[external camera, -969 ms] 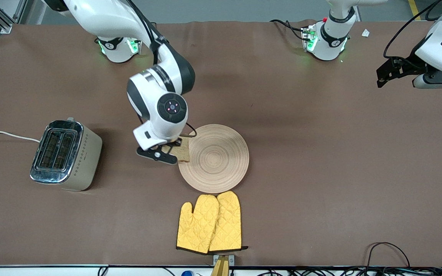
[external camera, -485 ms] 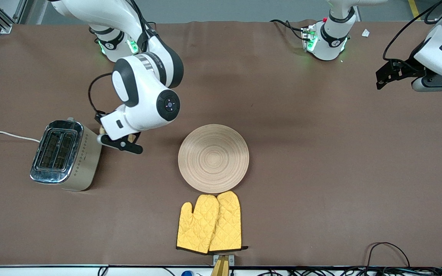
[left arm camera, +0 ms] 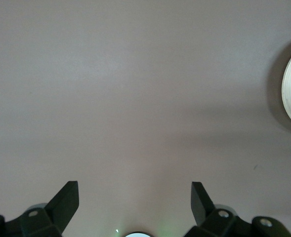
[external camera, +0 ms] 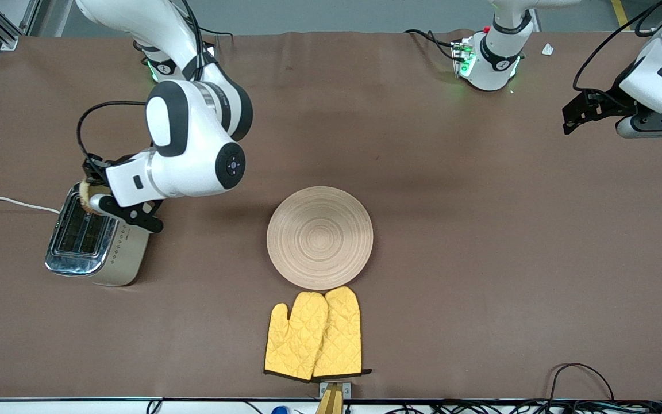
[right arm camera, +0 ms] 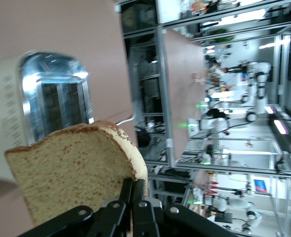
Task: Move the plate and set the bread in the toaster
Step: 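Lift the bread with the right gripper and carry it to the toaster, then lower the bread into the toaster slot with the right gripper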
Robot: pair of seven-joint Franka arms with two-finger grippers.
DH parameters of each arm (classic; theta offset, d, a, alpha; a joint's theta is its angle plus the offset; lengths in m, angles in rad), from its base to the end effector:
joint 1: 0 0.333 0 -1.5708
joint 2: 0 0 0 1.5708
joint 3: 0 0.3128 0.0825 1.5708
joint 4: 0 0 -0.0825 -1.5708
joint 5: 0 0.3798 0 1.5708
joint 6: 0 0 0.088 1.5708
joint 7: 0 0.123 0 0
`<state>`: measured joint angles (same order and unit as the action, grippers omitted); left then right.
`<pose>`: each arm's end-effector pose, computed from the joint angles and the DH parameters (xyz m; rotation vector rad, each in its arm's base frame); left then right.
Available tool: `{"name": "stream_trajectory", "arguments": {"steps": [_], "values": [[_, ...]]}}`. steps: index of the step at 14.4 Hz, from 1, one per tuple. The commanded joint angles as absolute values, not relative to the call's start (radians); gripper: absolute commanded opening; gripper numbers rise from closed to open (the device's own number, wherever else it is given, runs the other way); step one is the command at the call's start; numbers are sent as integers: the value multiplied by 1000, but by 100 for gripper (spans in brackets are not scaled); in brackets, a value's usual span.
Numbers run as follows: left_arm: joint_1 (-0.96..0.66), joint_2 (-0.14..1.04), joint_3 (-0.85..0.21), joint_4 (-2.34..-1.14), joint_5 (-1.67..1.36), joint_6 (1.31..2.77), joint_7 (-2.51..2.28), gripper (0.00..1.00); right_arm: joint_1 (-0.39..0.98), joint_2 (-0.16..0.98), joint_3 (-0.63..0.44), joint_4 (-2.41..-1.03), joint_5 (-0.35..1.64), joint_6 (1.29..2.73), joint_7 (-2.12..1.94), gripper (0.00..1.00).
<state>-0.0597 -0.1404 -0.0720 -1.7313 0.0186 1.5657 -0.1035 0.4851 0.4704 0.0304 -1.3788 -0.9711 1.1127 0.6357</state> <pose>0.4999 -0.0663 0.6038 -3.1096 0.0428 0.0343 0.5874 0.1869 0.4601 1.9442 -0.2141 -0.0431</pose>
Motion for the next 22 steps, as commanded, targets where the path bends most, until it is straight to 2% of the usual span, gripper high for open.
{"name": "stream_trajectory", "arguments": {"steps": [1,15,22], "values": [[-58,-146,-72,-1736,5,1568,-109,100,431,453,35,-1479,-1103,1185,664,0],[-57,-149,-69,-1735,9,1563,-92,100,348,469,37,-1607,-1118,1324,879,1],[-57,-160,-72,-1724,20,1548,-95,100,336,494,37,-1617,-1118,1351,946,1]]}}
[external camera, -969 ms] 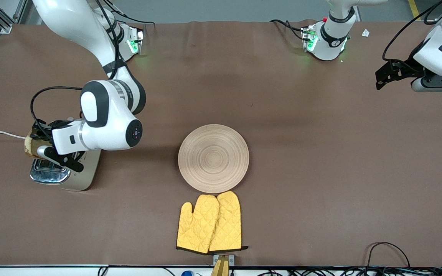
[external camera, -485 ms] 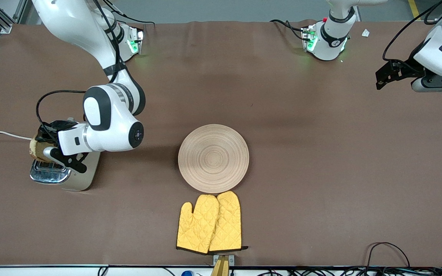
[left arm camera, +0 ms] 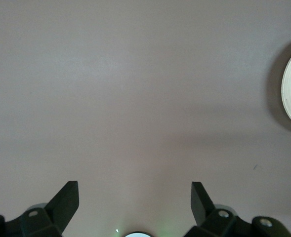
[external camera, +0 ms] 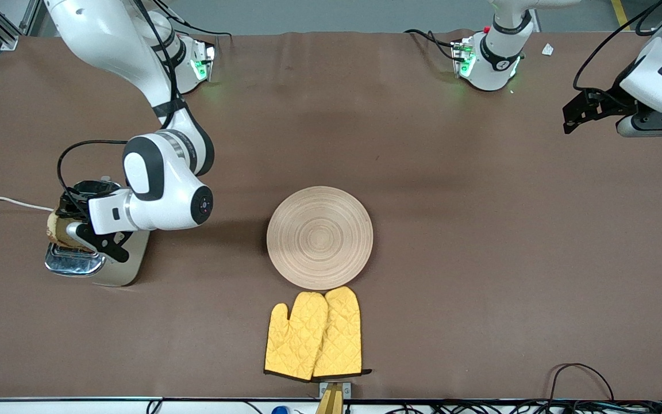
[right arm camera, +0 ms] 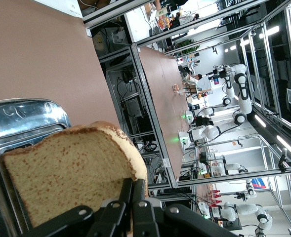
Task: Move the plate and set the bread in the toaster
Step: 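Lower the bread into the toaster slot with the right gripper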
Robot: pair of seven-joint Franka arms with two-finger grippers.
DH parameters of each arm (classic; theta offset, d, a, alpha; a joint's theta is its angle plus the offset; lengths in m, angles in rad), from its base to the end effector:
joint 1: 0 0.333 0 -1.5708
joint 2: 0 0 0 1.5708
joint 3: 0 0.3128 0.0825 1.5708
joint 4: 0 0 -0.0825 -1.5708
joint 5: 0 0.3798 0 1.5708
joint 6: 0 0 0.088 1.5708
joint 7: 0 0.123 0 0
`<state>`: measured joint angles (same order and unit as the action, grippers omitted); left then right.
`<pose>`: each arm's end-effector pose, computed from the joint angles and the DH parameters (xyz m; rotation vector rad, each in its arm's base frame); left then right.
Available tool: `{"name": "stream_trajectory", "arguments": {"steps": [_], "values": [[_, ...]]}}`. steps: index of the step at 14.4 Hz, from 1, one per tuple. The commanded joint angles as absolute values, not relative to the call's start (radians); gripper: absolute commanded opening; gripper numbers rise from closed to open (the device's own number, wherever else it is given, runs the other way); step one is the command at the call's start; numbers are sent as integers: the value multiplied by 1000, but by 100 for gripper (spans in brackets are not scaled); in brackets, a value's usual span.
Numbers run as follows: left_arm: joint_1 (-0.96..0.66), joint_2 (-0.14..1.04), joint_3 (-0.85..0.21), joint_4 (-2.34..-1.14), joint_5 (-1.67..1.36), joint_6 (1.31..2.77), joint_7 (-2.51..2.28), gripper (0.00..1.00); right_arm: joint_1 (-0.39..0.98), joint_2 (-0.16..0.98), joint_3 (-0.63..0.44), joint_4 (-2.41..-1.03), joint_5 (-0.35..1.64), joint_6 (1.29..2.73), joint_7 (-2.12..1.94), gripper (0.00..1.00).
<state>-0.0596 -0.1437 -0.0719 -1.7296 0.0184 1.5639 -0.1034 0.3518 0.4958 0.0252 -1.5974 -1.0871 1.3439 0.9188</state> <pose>0.4989 -0.0661 0.6061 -3.1101 0.0425 0.0293 0.6128 0.1073 0.3642 1.8393 -0.3256 0.1293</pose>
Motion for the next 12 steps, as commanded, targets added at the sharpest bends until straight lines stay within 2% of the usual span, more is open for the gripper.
{"name": "stream_trajectory", "arguments": {"steps": [1,11,12], "values": [[-57,-158,-72,-1724,20,1548,-94,100,336,494,37,-1618,-1118,1351,946,1],[-55,-147,-69,-1724,18,1554,-98,100,331,491,37,-1698,-1112,1382,1042,1],[-55,-147,-69,-1724,18,1554,-98,100,331,494,37,-1698,-1112,1384,1042,5]]}}
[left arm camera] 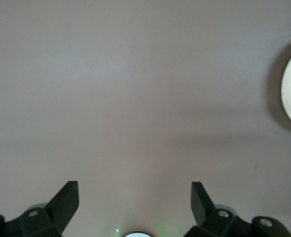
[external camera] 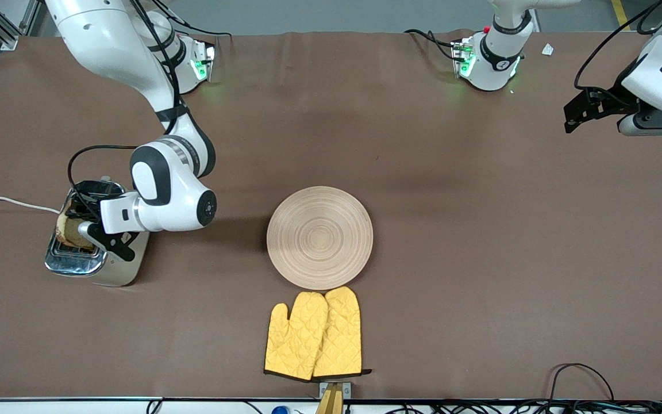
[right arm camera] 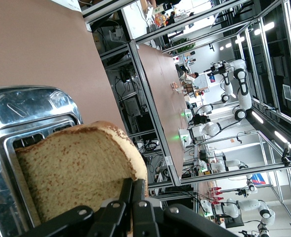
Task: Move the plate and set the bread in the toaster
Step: 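Lower the bread into the toaster slot with the right gripper, then open the right gripper and raise it above the toaster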
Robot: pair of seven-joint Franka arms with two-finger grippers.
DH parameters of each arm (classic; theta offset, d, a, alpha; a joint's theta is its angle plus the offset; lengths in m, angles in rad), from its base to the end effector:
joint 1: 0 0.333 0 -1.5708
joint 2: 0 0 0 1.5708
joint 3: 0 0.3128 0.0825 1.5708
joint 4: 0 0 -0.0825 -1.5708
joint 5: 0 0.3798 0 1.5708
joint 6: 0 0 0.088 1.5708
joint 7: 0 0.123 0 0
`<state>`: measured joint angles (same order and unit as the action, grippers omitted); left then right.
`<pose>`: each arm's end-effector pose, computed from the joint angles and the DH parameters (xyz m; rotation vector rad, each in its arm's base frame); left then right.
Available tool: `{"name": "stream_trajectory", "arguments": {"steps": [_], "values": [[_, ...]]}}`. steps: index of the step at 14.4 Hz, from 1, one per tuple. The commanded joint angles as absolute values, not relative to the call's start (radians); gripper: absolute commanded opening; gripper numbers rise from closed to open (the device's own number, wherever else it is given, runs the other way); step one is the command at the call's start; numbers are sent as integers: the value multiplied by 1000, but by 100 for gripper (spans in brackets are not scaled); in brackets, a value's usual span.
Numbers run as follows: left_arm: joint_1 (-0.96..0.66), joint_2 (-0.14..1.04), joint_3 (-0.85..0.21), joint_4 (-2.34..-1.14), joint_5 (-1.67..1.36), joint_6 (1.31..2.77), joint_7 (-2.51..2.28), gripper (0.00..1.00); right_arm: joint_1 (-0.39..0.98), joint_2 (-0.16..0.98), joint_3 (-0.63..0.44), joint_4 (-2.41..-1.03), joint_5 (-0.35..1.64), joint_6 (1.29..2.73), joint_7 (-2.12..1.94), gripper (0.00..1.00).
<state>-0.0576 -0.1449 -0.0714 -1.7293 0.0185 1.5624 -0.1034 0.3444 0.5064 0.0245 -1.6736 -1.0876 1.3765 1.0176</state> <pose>0.4985 -0.0648 0.6067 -3.1100 0.0385 0.0294 0.6013 0.0999 0.3272 1.8174 -0.3486 0.1456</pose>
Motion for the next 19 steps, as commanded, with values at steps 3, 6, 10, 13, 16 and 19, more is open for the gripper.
{"name": "stream_trajectory", "arguments": {"steps": [3,6,10,13,16,19], "values": [[-55,-147,-69,-1723,18,1554,-98,100,319,500,37,-1698,-1106,1419,1042,68],[-55,-147,-69,-1718,17,1554,-95,100,307,499,40,-1695,-1098,1434,1043,93],[-54,-144,-69,-1715,17,1552,-94,100,269,465,41,-1686,-921,1570,1043,100],[-52,-143,-69,-1706,18,1552,-87,100,229,385,43,-1684,-714,1653,1032,100],[-54,-103,-69,-1652,21,1542,-86,100,221,293,43,-1684,-540,1669,1016,100],[-52,-101,-66,-1649,21,1537,-86,100,175,207,43,-1684,-361,1674,910,100]]}}
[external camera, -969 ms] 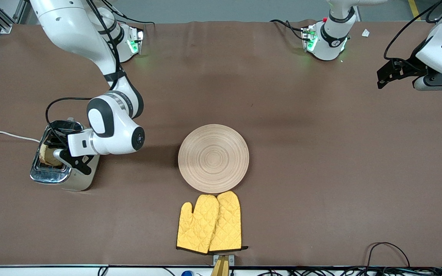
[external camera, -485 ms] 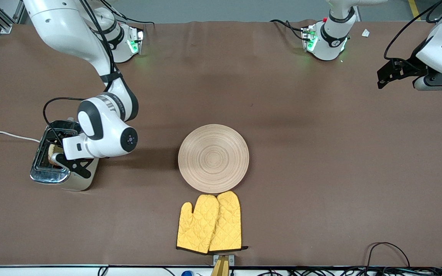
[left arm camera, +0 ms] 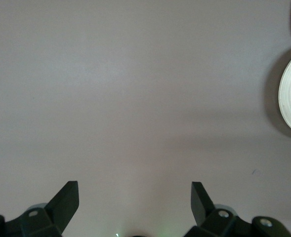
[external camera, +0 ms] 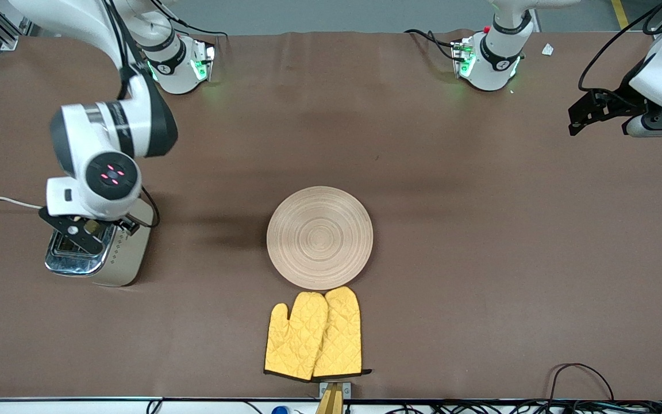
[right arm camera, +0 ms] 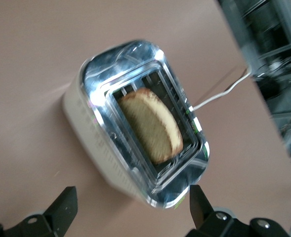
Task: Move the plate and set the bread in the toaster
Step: 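Open the right gripper and raise it above the toaster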
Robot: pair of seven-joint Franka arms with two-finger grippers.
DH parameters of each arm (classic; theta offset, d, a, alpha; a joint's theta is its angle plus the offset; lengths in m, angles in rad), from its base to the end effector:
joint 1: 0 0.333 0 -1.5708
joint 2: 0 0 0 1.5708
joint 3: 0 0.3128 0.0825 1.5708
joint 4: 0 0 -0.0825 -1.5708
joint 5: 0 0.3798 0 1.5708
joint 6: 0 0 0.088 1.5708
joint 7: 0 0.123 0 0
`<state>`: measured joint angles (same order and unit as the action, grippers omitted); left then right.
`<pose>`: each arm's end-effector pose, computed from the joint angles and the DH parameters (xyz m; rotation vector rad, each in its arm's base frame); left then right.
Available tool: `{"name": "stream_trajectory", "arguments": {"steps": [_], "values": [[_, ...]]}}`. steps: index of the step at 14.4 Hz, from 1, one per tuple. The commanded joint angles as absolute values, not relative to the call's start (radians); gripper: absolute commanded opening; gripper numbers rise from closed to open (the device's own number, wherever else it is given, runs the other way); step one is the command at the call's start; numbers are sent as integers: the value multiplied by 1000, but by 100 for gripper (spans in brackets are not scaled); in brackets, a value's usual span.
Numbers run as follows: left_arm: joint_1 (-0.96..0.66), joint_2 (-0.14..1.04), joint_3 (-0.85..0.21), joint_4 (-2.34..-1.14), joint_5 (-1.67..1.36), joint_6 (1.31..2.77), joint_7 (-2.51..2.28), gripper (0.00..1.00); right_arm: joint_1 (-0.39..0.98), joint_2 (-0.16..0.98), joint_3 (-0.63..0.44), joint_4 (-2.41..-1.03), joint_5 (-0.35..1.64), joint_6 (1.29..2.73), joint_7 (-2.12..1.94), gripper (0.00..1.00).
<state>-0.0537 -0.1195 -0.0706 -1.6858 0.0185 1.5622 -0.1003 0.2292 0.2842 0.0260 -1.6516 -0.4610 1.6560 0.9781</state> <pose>0.5077 -0.0632 0.6141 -3.1141 0.0364 0.0021 0.5996 0.1022 0.4200 2.4971 -0.7962 0.0436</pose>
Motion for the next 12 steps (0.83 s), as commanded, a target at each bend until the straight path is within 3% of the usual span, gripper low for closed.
{"name": "stream_trajectory", "arguments": {"steps": [1,9,12], "values": [[-52,-101,-64,-1640,21,1537,-86,100,145,168,43,-1690,-318,1674,820,100],[-52,-86,-66,-1605,23,1531,-94,100,-145,-27,37,-1683,-34,1602,117,100],[-51,-84,-66,-1605,23,1529,-87,100,-178,-86,37,-1680,-3,1556,52,100]]}}
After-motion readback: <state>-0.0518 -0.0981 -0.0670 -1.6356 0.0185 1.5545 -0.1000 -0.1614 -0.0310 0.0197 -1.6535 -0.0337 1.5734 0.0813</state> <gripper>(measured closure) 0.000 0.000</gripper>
